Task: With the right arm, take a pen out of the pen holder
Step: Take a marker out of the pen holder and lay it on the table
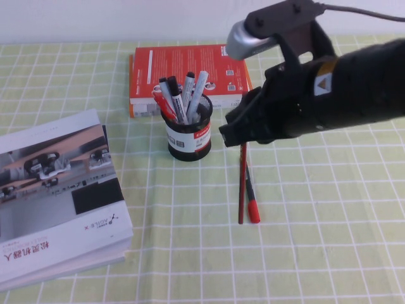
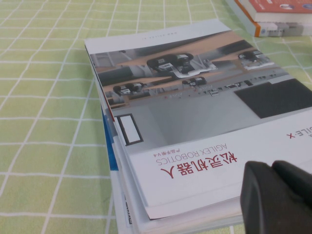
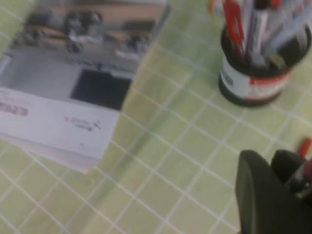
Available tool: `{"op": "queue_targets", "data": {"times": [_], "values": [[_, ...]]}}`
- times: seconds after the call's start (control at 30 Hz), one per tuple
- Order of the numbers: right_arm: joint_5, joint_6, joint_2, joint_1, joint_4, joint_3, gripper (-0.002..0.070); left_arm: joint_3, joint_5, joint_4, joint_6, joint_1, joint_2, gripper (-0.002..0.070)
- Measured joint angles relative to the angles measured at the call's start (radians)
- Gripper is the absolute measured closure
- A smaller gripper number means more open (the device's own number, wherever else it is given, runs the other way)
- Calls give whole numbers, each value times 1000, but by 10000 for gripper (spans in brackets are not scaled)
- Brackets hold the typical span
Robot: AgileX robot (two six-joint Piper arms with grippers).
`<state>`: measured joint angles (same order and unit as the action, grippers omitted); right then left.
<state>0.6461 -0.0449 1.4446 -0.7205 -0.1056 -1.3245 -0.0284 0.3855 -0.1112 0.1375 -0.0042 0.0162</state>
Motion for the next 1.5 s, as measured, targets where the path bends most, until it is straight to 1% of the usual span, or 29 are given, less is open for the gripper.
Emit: {"op": "queue_targets", "data": {"times": [0.1, 0.17, 0.3, 0.4, 0.53, 0.67, 0.87, 1.1, 1.5], "values": [[115, -91, 70, 0, 54, -85, 671, 0, 0, 0, 0, 0, 0, 680], [185, -118, 117, 0, 71, -139, 671, 0, 0, 0, 0, 0, 0, 680], [334, -132, 247, 17, 77, -294, 671, 0, 0, 0, 0, 0, 0, 680], [398, -133, 344, 50, 73, -397, 671, 0, 0, 0, 0, 0, 0, 680], [461, -133, 450, 99, 52, -484, 671, 0, 0, 0, 0, 0, 0, 680], [483, -122, 551, 135, -9, -545, 671, 0, 0, 0, 0, 0, 0, 680], [494, -78, 666, 158, -87, -603, 671, 0, 0, 0, 0, 0, 0, 680], [493, -73, 747, 164, -108, -668, 671, 0, 0, 0, 0, 0, 0, 680], [443, -73, 797, 181, -116, -673, 670, 0, 0, 0, 0, 0, 0, 680]]}}
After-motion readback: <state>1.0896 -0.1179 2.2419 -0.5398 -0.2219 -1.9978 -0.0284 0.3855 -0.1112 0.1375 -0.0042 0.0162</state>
